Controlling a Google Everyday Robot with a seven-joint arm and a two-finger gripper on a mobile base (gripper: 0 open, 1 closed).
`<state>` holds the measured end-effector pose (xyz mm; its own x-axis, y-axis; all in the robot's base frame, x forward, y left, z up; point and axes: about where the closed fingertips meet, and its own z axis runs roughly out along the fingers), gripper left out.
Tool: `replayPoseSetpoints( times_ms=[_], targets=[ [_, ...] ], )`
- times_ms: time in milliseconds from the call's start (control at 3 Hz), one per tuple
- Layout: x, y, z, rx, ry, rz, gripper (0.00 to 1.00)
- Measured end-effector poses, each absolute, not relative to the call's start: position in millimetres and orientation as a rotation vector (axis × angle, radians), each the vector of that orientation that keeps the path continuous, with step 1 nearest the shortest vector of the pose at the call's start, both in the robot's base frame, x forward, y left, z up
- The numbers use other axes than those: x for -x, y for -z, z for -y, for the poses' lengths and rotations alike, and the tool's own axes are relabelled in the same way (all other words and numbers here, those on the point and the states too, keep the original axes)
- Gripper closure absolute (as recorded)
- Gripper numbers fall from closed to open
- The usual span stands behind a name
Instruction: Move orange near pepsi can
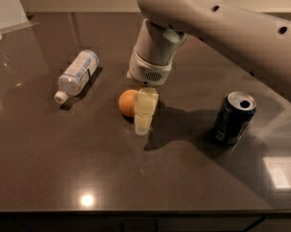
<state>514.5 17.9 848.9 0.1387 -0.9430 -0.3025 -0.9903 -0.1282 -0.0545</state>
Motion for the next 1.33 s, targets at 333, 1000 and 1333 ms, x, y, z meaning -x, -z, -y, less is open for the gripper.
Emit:
replayPoseSetpoints(
  times_ms=[333, 1000, 1333],
  targets=[
    [-516.6, -845.4, -25.4, 2.181, -0.292, -1.886, 0.18],
    [-523.9, -857.0, -22.4, 2.177, -0.267, -1.873, 0.65],
    [-540.9, -877.4, 2.8, 2.152, -0.193, -1.872, 0.88]
  ],
)
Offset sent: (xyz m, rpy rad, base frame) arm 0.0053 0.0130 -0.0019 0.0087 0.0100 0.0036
